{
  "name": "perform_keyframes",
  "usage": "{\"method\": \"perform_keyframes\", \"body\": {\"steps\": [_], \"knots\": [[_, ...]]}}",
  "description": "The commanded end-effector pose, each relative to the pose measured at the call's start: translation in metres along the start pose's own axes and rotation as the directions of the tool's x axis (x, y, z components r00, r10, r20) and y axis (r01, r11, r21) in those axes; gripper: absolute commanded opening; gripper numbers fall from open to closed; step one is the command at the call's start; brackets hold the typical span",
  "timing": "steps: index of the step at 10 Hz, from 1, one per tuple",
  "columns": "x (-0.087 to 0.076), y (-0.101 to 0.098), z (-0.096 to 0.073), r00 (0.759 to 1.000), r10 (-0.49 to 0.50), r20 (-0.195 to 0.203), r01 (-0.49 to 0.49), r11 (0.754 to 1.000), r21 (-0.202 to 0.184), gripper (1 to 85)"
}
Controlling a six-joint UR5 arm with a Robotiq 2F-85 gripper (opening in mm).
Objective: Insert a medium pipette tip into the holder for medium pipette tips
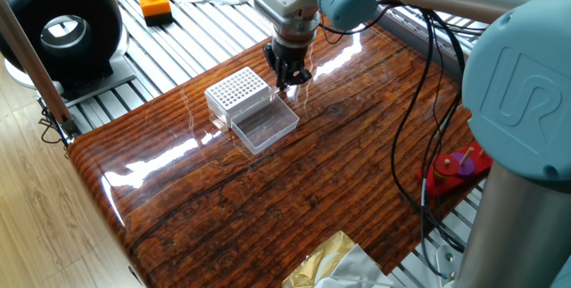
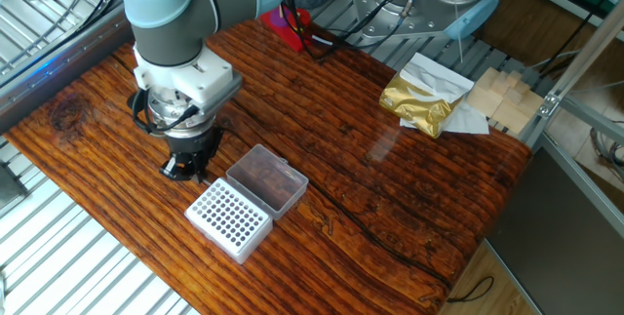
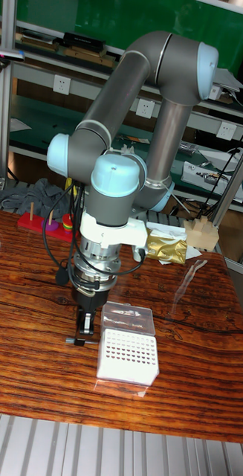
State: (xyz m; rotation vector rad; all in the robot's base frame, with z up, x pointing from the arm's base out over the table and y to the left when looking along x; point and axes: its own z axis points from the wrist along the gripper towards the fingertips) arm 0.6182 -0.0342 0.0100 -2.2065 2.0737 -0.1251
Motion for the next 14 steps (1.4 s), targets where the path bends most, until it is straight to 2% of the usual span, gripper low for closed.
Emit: {"method": "perform_keyframes", "body": {"steps": [1,7,9,14], "knots": [[-0.0007,-0.0026,-0.007,1.0,0.021,0.004,-0.021,1.0,0.003,13.7],[0.0,-0.0045,-0.0141,0.999,0.033,-0.007,-0.033,0.999,0.002,13.0],[-0.0046,-0.004,-0.0121,0.999,0.036,0.013,-0.036,0.999,-0.002,12.7],[0.0028,-0.0082,-0.0046,1.0,0.01,-0.009,-0.01,1.0,0.013,13.0]]}}
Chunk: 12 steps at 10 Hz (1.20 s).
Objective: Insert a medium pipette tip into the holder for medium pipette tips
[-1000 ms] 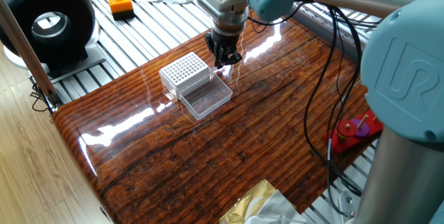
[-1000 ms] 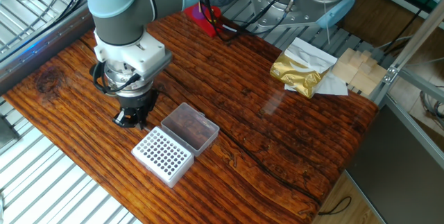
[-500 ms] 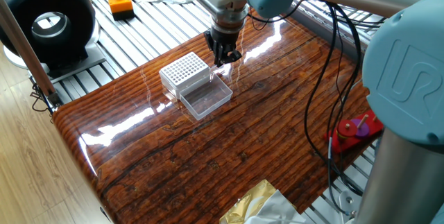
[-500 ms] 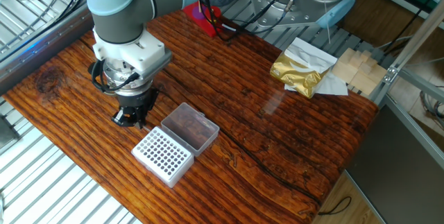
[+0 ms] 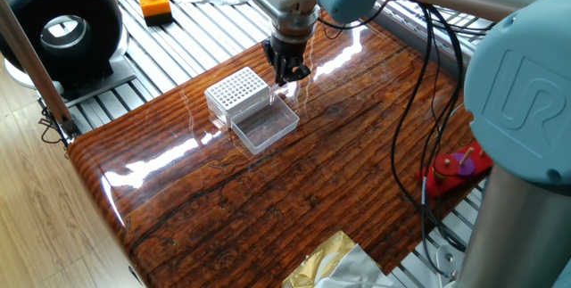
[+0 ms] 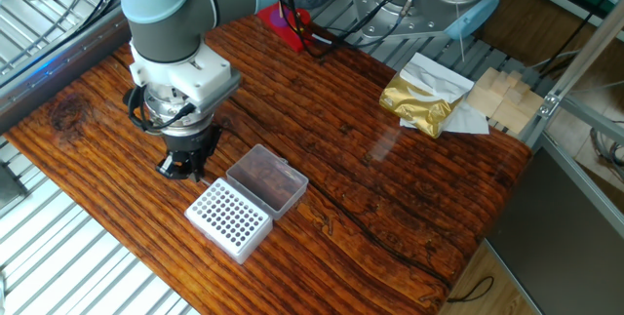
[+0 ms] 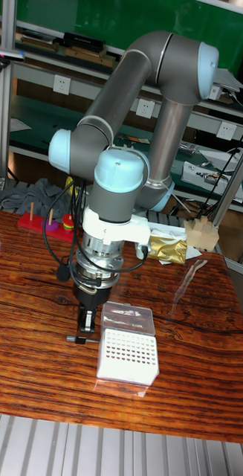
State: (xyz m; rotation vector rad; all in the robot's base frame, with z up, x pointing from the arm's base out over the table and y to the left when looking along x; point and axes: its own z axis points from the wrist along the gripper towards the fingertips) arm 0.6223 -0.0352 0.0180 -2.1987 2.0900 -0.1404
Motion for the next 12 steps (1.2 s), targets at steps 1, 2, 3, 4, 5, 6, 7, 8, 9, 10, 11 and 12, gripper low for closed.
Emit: {"method": "perform_keyframes", "body": {"steps": [1,2,3,4,5,6,7,8,9,10,11,12], "knots": [[0.002,-0.004,0.006,1.0,-0.002,0.002,0.002,1.0,0.01,13.0],[0.001,-0.004,0.011,1.0,-0.001,0.01,0.001,1.0,0.014,13.0],[0.002,-0.005,0.014,1.0,0.0,0.01,-0.001,1.0,0.017,13.0],[0.004,-0.005,0.014,1.0,-0.001,0.004,0.0,1.0,0.018,13.0],[0.003,-0.006,0.015,1.0,0.002,0.01,-0.002,1.0,0.02,13.0],[0.004,-0.004,0.017,1.0,0.006,0.006,-0.006,1.0,0.012,13.0],[0.007,-0.005,0.017,1.0,-0.007,-0.007,0.007,1.0,0.018,13.0],[0.008,-0.006,0.017,1.0,-0.01,-0.008,0.01,1.0,0.02,13.0],[0.006,-0.006,0.017,1.0,-0.007,-0.002,0.008,1.0,0.019,13.0],[0.006,-0.006,0.017,1.0,-0.008,-0.004,0.008,1.0,0.018,13.0],[0.006,-0.006,0.018,1.0,-0.008,-0.004,0.008,1.0,0.018,13.0],[0.006,-0.006,0.018,1.0,-0.008,-0.004,0.008,1.0,0.019,13.0]]}}
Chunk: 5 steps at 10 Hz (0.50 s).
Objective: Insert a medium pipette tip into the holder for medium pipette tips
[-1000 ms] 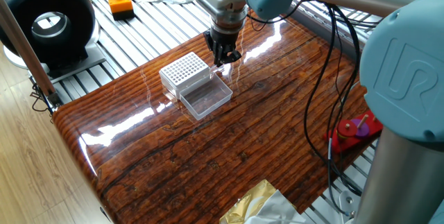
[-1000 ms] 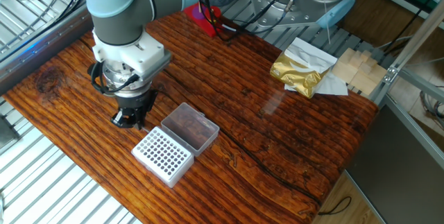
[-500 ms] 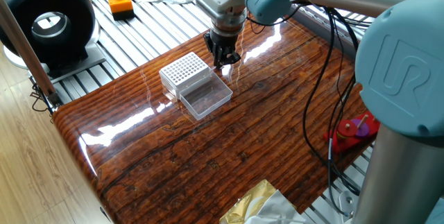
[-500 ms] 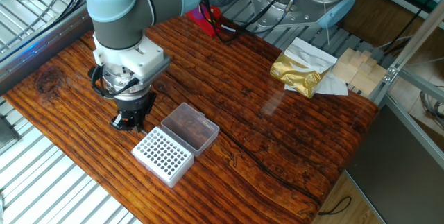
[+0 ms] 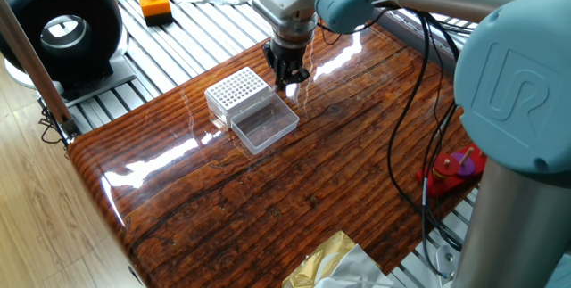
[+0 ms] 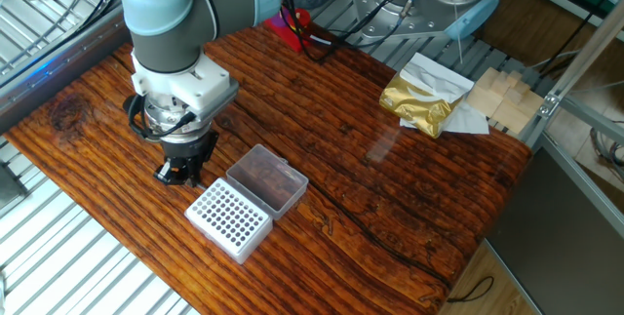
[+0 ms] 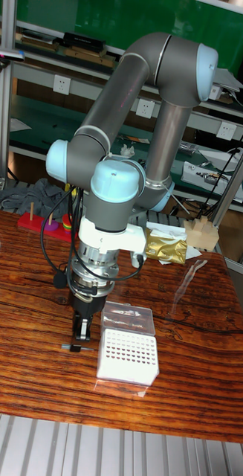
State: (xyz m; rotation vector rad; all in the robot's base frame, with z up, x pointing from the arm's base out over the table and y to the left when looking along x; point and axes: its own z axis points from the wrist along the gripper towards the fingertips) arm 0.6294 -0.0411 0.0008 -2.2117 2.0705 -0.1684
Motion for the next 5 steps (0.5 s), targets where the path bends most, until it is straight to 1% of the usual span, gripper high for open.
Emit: {"method": "perform_keyframes", "body": {"steps": [1,5], "knots": [[-0.0016,-0.0007,0.0016,1.0,0.013,0.015,-0.013,1.0,0.004,13.0],[0.0004,-0.0002,0.0025,1.0,-0.007,0.007,0.007,1.0,0.003,15.3]]}}
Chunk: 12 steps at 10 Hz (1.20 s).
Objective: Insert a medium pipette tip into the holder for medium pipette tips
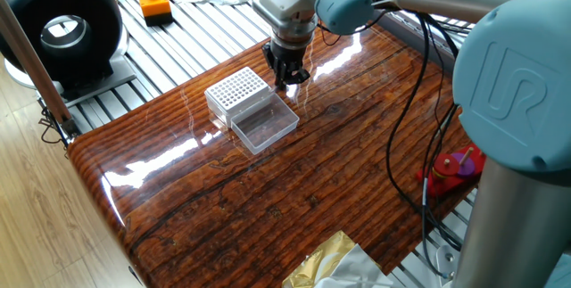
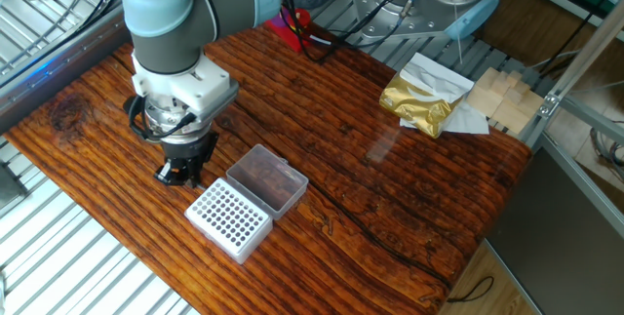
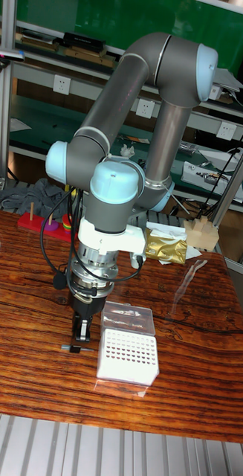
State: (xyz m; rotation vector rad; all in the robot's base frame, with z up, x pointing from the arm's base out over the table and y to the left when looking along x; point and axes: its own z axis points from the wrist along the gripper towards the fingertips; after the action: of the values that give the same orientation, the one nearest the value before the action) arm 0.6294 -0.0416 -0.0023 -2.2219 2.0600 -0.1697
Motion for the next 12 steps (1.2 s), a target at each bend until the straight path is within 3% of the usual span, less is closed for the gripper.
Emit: {"method": "perform_keyframes", "body": {"steps": [1,4,5,12], "knots": [[0.0014,-0.0004,-0.004,1.0,-0.005,-0.001,0.005,1.0,0.004,16.0],[-0.0029,-0.0012,-0.0035,1.0,-0.015,0.012,0.015,1.0,-0.001,23.3],[-0.0057,0.0028,-0.0017,1.0,-0.005,0.028,0.005,1.0,-0.014,23.3],[-0.0073,0.0062,-0.0073,0.999,-0.023,0.035,0.023,1.0,-0.017,26.0]]}}
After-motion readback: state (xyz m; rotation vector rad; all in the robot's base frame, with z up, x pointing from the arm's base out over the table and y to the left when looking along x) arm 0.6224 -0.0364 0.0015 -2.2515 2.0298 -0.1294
